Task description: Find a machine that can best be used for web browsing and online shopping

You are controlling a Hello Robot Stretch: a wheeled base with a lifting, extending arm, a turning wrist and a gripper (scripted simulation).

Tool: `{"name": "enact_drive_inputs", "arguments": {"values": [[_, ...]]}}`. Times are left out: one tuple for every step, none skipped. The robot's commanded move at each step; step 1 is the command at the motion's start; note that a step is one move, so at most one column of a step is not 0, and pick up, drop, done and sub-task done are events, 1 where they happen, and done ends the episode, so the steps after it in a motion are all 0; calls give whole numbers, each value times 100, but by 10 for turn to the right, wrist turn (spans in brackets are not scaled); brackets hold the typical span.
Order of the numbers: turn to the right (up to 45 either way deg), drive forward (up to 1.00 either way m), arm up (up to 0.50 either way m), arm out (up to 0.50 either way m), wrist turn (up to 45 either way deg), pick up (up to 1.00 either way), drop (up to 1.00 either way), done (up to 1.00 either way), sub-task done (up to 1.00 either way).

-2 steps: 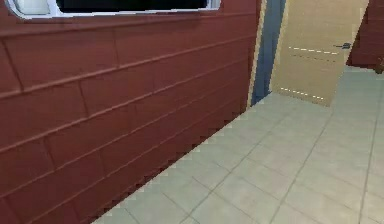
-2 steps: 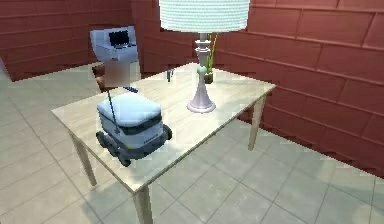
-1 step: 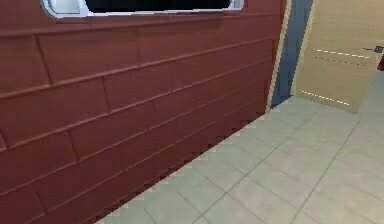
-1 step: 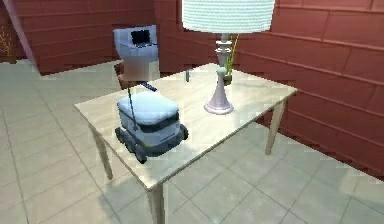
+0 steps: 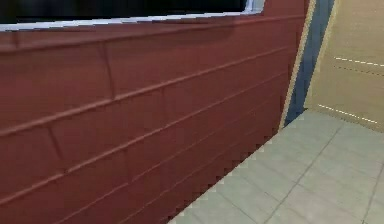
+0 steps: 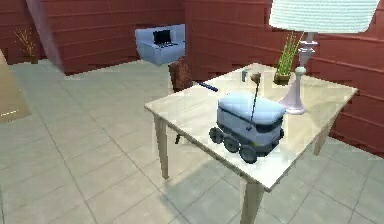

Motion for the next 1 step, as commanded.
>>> {"name": "enact_drive_inputs", "arguments": {"values": [[450,0,0,0,0,0,0,0,0]]}}
